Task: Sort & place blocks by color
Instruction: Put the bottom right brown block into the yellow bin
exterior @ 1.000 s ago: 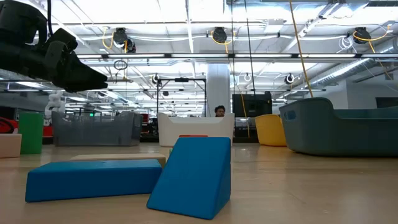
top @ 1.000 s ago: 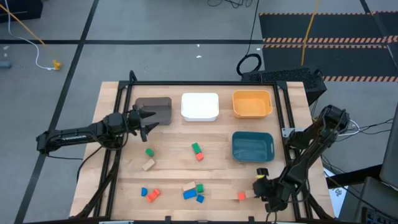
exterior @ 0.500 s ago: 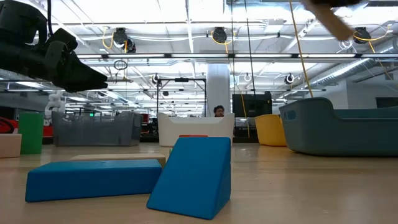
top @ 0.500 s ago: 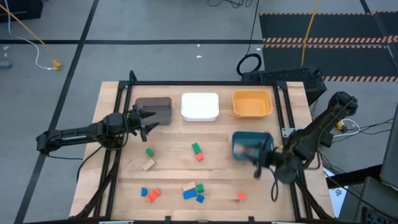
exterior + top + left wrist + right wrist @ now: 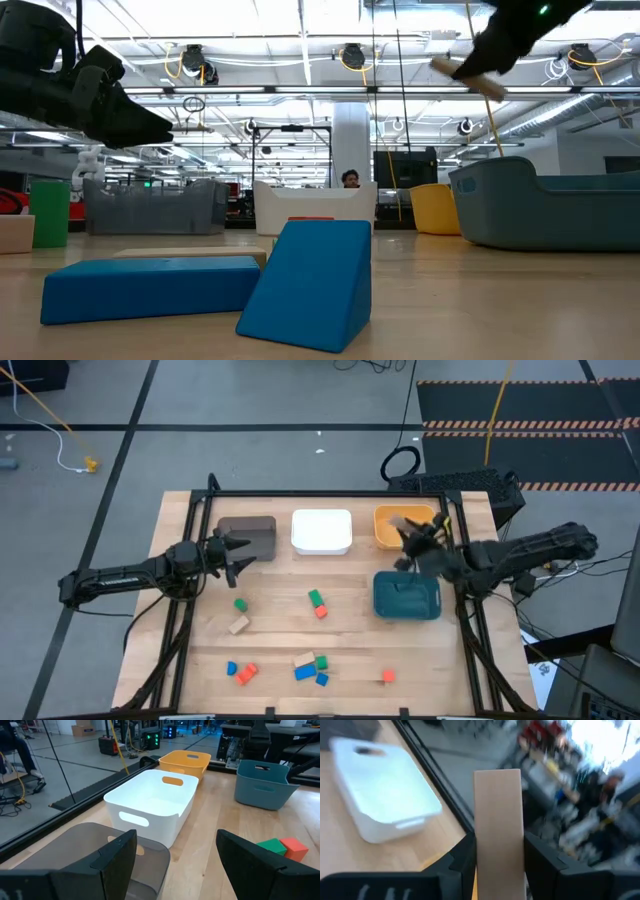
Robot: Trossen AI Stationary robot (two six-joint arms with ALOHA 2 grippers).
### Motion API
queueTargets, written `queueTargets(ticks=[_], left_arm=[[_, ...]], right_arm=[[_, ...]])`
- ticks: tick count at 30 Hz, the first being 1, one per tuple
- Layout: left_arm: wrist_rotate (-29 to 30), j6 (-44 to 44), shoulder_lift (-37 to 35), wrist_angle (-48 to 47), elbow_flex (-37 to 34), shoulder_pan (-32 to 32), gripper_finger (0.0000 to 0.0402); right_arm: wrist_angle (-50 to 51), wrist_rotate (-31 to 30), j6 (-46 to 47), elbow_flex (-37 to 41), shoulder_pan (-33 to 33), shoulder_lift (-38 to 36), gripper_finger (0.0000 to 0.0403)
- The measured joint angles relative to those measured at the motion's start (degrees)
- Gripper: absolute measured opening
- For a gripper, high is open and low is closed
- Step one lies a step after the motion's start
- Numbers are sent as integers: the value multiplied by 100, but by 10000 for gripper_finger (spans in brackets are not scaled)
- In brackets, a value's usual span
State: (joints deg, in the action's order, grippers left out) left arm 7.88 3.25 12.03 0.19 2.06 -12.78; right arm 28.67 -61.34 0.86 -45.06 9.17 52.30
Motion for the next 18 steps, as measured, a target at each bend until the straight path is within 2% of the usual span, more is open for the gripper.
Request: queueTargets(ticks=[6, 12, 18], left_arm=[[0, 0, 0, 1, 0, 0, 273], [0, 0, 1, 1, 0, 0, 273], [0, 0, 2, 1, -1, 0, 273]], right_arm=[[-191, 1197, 190, 263, -1448, 39, 115], [-1136, 1676, -118, 1119, -2691, 110, 119], [-2370, 2677, 236, 2041, -3499, 119, 118]])
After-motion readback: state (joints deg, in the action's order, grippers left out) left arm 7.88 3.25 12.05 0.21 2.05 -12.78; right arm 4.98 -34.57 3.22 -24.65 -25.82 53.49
